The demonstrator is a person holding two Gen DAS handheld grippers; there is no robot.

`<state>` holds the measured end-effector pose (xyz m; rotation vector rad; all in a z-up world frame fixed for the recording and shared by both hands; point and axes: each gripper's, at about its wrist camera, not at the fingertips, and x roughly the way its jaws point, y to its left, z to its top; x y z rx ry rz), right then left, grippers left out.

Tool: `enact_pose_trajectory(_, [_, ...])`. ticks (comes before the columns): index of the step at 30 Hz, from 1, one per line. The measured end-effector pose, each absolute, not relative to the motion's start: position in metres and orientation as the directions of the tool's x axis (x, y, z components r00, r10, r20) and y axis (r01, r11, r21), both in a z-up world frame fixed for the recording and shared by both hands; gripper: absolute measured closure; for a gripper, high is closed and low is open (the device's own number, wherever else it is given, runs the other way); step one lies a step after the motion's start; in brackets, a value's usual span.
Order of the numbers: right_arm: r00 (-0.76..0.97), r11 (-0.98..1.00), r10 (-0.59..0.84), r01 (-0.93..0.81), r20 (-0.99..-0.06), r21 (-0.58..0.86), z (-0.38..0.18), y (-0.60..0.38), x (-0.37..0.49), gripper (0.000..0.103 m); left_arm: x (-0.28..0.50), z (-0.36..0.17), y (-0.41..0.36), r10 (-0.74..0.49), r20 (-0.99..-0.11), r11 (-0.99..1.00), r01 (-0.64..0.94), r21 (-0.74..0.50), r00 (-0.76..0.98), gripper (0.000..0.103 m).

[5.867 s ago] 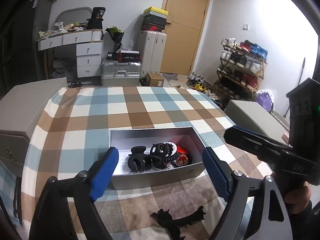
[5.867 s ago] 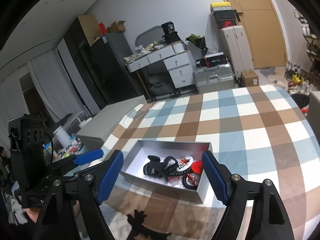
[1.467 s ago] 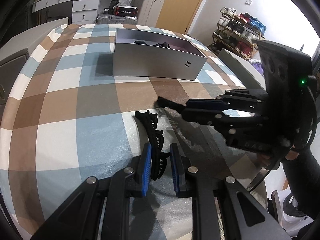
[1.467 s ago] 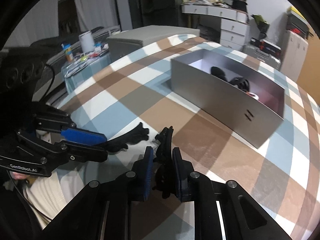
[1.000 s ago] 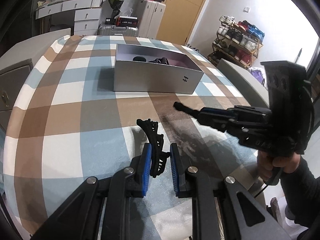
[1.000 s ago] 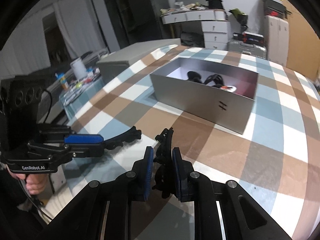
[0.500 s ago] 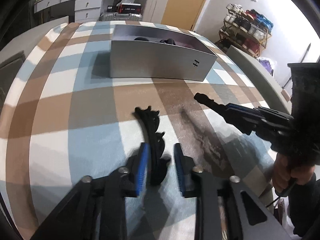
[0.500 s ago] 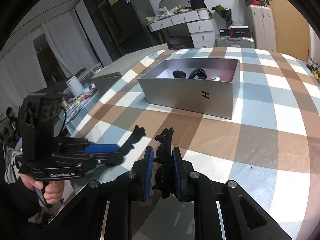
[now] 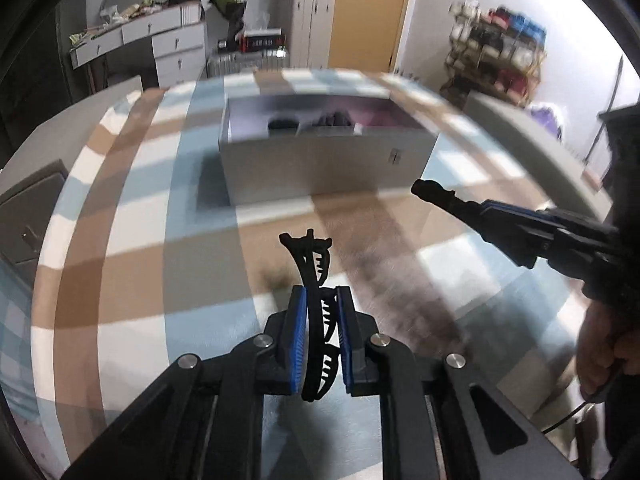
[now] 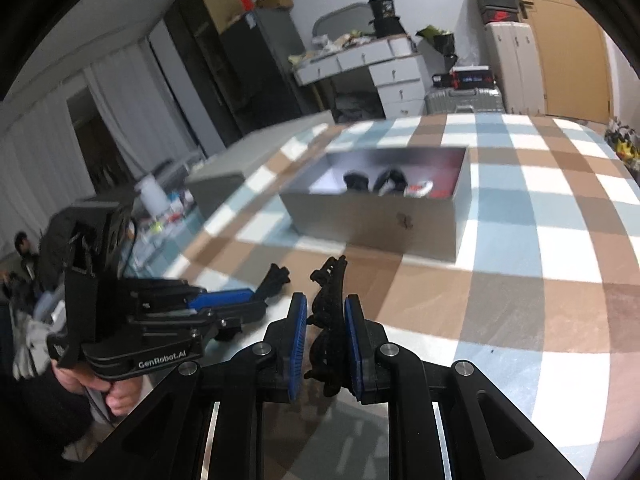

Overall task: Organize jewelry
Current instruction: 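Lower the comb clip into the silver box and open the left tool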

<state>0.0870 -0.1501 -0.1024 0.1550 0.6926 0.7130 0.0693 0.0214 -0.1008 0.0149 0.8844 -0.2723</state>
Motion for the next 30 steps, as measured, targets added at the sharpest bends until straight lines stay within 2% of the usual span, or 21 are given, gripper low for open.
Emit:
enact_pose_trajectory(6, [0.582, 0.744, 0.666, -0.557, -0.467, 0.368, -0.071, -0.156, 0.099, 0.085, 0.083, -0.069, 0.027, -0.282, -0.71, 0.956, 0.249, -0.153, 0.645, 0.093])
enact_pose_trajectory(12, [0.596, 0.741, 0.669, -0.579, -0.445, 0.339, -0.048, -0.149, 0.123, 0.085, 0.116, -0.045, 0.024, -0.306, -0.665, 0.95, 0.267, -0.163, 0.681, 0.093])
enact_pose_trajectory(17, [0.597, 0.742, 0.666, -0.59, -0.446, 0.317, -0.042, -0.139, 0.148, 0.085, 0.144, -0.043, 0.019, -0.305, -0.66, 0.949, 0.279, -0.148, 0.687, 0.093])
enact_pose_trajectory(30, [0.584, 0.758, 0.651, -0.535, -0.484, 0.374, -0.061, -0.134, 0.208, 0.085, 0.185, -0.055, 0.013, -0.341, -0.682, 0.938, 0.283, -0.2, 0.647, 0.093])
